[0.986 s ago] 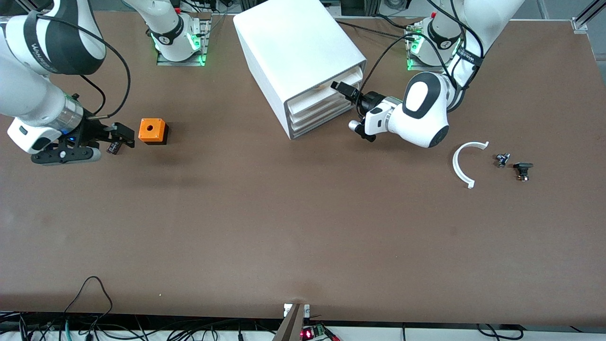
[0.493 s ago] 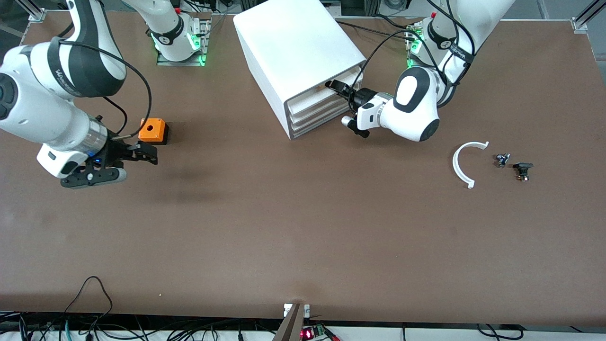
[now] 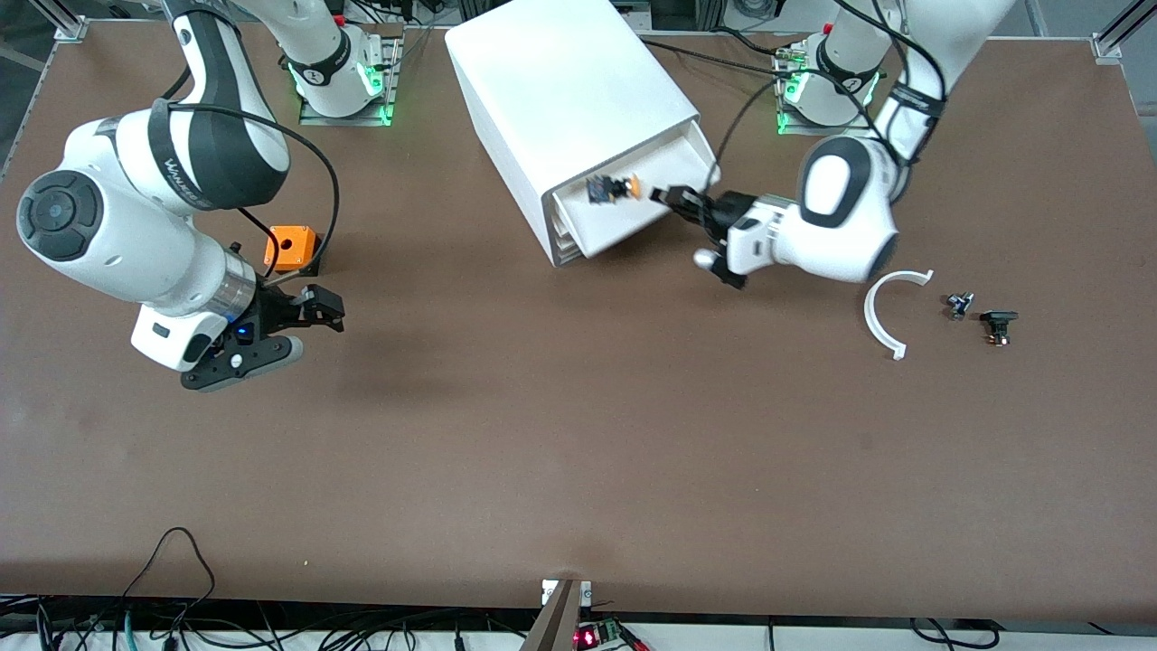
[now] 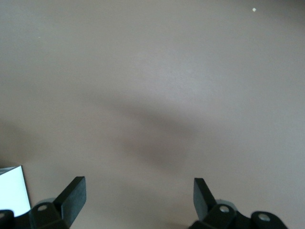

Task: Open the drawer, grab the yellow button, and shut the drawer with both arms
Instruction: 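Pull the drawer open with the left gripper while the right gripper approaches, then release the handle with the left gripper while the right gripper enters the drawer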

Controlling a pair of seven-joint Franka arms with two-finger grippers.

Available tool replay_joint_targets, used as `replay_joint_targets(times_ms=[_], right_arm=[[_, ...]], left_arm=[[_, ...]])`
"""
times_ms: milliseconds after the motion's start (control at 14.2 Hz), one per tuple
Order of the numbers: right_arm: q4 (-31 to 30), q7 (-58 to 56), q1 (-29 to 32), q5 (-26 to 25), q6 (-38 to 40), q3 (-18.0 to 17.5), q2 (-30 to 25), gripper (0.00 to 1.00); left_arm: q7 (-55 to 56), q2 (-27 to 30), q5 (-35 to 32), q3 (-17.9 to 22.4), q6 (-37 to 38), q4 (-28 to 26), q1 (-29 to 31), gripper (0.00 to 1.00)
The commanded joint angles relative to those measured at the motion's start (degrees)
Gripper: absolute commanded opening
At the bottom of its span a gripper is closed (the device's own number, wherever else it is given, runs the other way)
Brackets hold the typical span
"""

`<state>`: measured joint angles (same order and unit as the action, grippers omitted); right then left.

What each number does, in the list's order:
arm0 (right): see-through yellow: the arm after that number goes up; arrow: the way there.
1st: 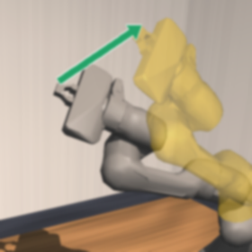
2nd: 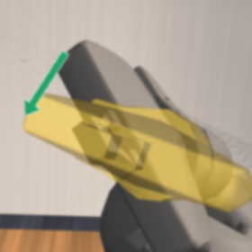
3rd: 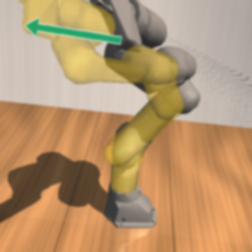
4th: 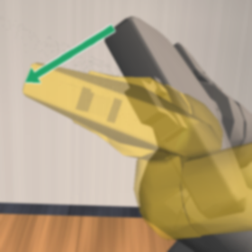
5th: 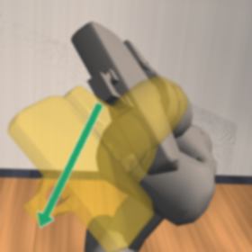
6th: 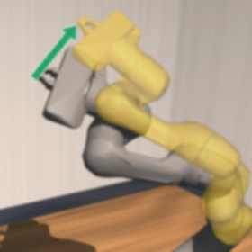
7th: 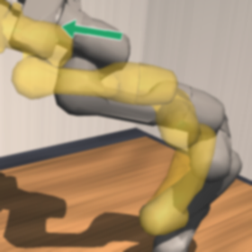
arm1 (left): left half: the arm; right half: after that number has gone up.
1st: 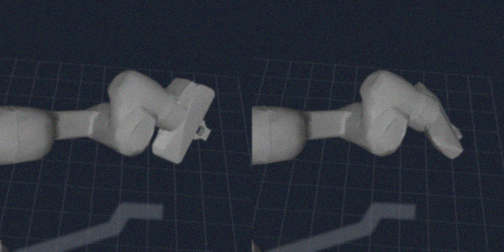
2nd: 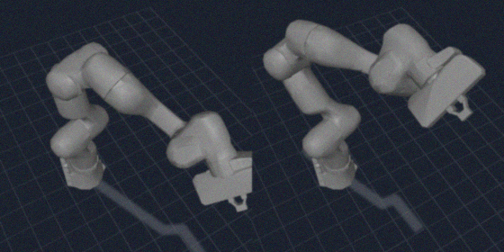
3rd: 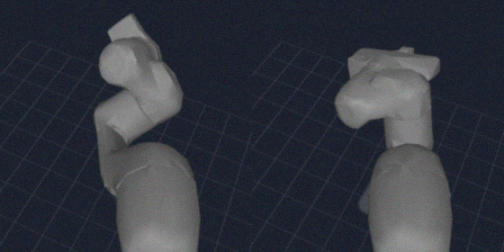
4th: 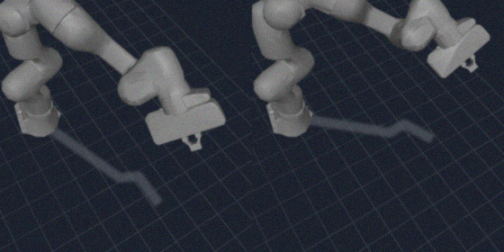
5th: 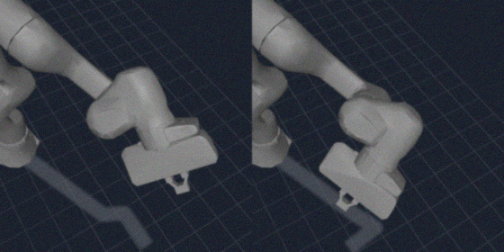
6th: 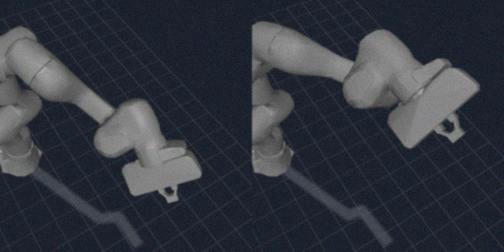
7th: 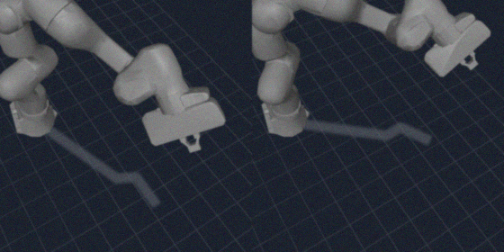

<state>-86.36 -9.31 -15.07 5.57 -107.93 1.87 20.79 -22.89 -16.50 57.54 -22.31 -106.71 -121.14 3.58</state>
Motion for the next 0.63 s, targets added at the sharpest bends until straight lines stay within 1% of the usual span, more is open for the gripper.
replay_joint_targets(times_ms=[0,70,141,211,282,352,563], right_arm=[[4.2,-1.8,-2.0,0.9,0.9,-1.0,2.4,1.0],[5.3,-1.8,-2.7,0.7,0.8,-2.4,2.9,1.0],[6.3,-1.7,-3.3,0.4,0.8,-4.0,3.3,1.0],[7.2,-1.5,-4.3,0.2,0.7,-5.6,3.6,1.0],[8.3,-1.1,-5.5,0.1,0.8,-6.7,3.9,1.0],[9.5,-1.2,-6.9,0.0,0.5,-7.0,4.1,1.0],[16.5,-2.2,-12.0,-0.2,0.3,-7.0,8.6,1.0]], left_arm=[[0.5,0.1,-0.4,2.9,-3.6,1.0,0.5,0.0],[0.6,0.1,-0.4,3.0,-4.0,1.2,0.7,0.0],[0.6,0.1,-0.3,3.0,-4.5,1.3,0.8,0.39],[0.6,0.2,-0.2,3.0,-4.6,1.3,0.8,0.99],[0.3,0.3,-0.3,3.0,-4.9,1.3,0.8,1.0],[-2.4,0.7,-0.2,3.0,-6.1,1.5,0.9,1.0],[-5.1,2.4,-0.5,3.0,-7.9,1.5,1.1,1.0]])
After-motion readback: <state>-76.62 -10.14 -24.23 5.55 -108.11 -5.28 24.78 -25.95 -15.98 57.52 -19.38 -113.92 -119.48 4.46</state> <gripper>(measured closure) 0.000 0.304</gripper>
